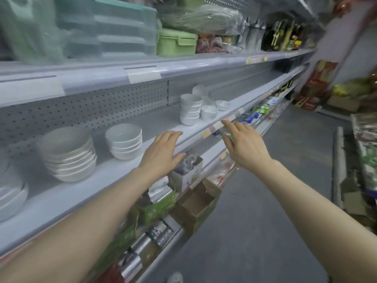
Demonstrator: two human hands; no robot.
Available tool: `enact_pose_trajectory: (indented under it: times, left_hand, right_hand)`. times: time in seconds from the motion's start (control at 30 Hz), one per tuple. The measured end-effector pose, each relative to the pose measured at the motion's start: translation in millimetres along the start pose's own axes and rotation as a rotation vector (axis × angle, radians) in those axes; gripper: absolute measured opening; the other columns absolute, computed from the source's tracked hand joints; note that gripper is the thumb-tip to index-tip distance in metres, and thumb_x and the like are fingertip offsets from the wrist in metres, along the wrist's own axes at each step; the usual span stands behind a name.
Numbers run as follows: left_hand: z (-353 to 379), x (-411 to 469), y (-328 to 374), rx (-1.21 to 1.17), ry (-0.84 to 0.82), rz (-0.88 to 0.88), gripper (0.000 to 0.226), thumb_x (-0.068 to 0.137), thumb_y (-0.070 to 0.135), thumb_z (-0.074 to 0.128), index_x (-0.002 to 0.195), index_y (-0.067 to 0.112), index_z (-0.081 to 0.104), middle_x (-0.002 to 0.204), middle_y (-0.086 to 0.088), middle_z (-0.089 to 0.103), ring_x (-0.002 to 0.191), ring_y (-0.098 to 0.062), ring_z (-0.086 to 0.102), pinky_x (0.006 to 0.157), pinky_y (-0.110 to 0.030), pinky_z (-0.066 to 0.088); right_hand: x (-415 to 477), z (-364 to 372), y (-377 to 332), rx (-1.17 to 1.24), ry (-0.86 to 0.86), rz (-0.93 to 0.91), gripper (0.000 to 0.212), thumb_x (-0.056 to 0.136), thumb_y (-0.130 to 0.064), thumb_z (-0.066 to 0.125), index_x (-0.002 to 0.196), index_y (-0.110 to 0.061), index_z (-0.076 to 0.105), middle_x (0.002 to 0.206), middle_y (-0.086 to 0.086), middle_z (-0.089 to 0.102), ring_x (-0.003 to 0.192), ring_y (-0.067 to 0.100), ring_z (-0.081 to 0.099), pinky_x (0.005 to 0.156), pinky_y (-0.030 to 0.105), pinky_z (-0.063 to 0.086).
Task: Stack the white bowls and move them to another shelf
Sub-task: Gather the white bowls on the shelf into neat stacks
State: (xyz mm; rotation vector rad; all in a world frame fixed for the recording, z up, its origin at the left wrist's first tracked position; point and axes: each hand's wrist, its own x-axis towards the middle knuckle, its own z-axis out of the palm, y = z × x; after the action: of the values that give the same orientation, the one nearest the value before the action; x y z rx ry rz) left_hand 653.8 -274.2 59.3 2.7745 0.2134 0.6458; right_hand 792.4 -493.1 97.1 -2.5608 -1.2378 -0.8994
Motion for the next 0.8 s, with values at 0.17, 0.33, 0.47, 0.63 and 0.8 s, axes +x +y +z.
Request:
enact_pose_trajectory:
  times: [0.17,0.33,0.47,0.63,0.8]
  left_hand:
    - [45.0,91.8,-17.3,-0.052,0.005,-0.058,0.067,0.094,0.044,0.058,0.15,0.021,0.031,0.152,0.0,0.038,0.138,-0.023,0.036,0.105,-0.037,0.036]
    - [82.9,175.0,-41.3,-0.124,0.006,-0.137,0.069,0.092,0.043,0.062,0.15,0.019,0.033,0.151,-0.002,0.039,0.136,-0.025,0.039,0.105,-0.04,0.04]
    - [112.6,220.3,-59.1,-0.168,-0.005,-0.24,0.068,0.089,0.043,0.066,0.146,0.02,0.036,0.145,-0.003,0.045,0.128,-0.027,0.046,0.1,-0.042,0.044]
    - [147.7,259.2,-75.4,-0.222,0.074,-0.372,0.072,0.083,0.035,0.077,0.141,0.012,0.041,0.139,-0.011,0.049,0.128,-0.03,0.045,0.093,-0.028,0.036]
    - [183.5,286.2,-85.3,-0.257,0.056,-0.569,0.091,0.073,0.038,0.085,0.144,0.01,0.036,0.142,-0.007,0.045,0.13,-0.024,0.044,0.092,-0.021,0.032]
  right_hand:
    - [64.3,54.3,48.4,0.027,-0.074,0.068,0.053,0.098,-0.038,0.03,0.141,-0.012,0.048,0.109,0.012,0.066,0.093,0.037,0.059,0.075,0.045,0.05]
    - [128.6,107.3,96.4,0.064,-0.075,0.068,0.044,0.1,-0.028,0.043,0.14,-0.011,0.048,0.11,0.015,0.066,0.094,0.04,0.058,0.076,0.045,0.048]
    - [169.0,152.4,128.3,0.114,-0.072,0.063,0.042,0.099,-0.03,0.041,0.136,-0.011,0.051,0.105,0.014,0.067,0.091,0.039,0.058,0.076,0.045,0.048]
    - [224.1,213.0,160.4,0.207,-0.104,0.052,0.042,0.098,-0.03,0.04,0.131,-0.01,0.055,0.097,0.015,0.068,0.088,0.04,0.059,0.073,0.046,0.049]
    - [283.2,264.8,174.3,0.386,-0.289,-0.004,0.034,0.103,-0.031,0.036,0.113,-0.01,0.062,0.099,0.016,0.069,0.094,0.04,0.06,0.078,0.044,0.048]
